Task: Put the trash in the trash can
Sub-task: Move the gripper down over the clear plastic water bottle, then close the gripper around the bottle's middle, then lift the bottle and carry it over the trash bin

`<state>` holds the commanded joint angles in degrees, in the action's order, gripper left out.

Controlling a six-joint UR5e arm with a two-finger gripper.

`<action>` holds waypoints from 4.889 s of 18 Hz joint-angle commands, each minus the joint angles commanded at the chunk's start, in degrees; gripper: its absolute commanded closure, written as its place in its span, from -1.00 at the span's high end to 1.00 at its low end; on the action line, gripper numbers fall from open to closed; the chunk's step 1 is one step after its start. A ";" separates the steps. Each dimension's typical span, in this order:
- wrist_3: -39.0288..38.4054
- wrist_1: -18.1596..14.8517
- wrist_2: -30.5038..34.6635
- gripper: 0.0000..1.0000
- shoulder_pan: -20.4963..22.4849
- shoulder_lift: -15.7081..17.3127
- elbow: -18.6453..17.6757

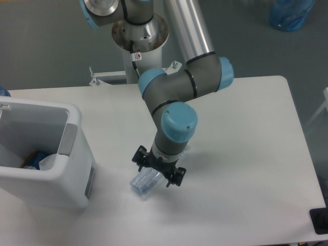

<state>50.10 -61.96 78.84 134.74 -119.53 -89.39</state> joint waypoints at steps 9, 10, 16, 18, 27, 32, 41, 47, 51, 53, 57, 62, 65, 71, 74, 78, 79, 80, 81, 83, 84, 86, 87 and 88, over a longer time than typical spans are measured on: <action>-0.09 -0.09 1.06 1.00 -2.28 -2.46 2.38; 0.00 -0.17 1.06 1.00 -2.46 -2.46 2.38; -0.09 -0.09 2.63 1.00 -2.55 -3.51 2.03; -0.09 -0.09 4.04 1.00 -3.16 -4.22 2.20; -0.61 -0.09 5.71 1.00 -4.13 -6.42 3.25; -0.88 -0.53 5.89 0.26 -4.84 -7.21 4.66; -0.79 -0.61 5.80 0.10 -5.01 -5.54 5.19; -0.09 -0.61 5.19 0.10 -4.05 -2.03 6.15; 0.00 -1.23 3.79 0.10 -2.38 0.08 7.30; -0.09 -1.49 2.38 0.10 -1.07 0.87 8.43; -0.09 -1.58 0.53 0.10 0.87 2.01 10.63; -0.53 -1.32 -6.49 0.10 4.12 5.78 12.66; -1.05 -1.05 -11.49 0.10 5.27 7.29 14.14; -10.10 -0.09 -25.03 0.10 6.50 8.79 17.84; -15.54 2.19 -30.56 0.10 6.50 8.70 20.04; -20.64 5.18 -36.63 0.11 6.33 8.96 20.39; -21.09 5.36 -38.39 0.11 6.33 9.74 20.39; -21.61 5.45 -40.15 0.11 6.24 10.88 20.39; -21.88 5.54 -42.95 0.11 5.98 11.85 20.39; -22.14 5.54 -46.48 0.11 5.80 12.91 20.13; -22.15 5.54 -47.28 0.11 5.62 13.79 20.04; -22.06 5.71 -47.81 0.11 4.75 14.06 20.04; -22.23 6.32 -48.33 0.11 4.05 14.06 20.13; -22.84 6.59 -48.60 0.11 3.17 14.06 20.04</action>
<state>27.25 -55.37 30.24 137.91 -105.47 -69.34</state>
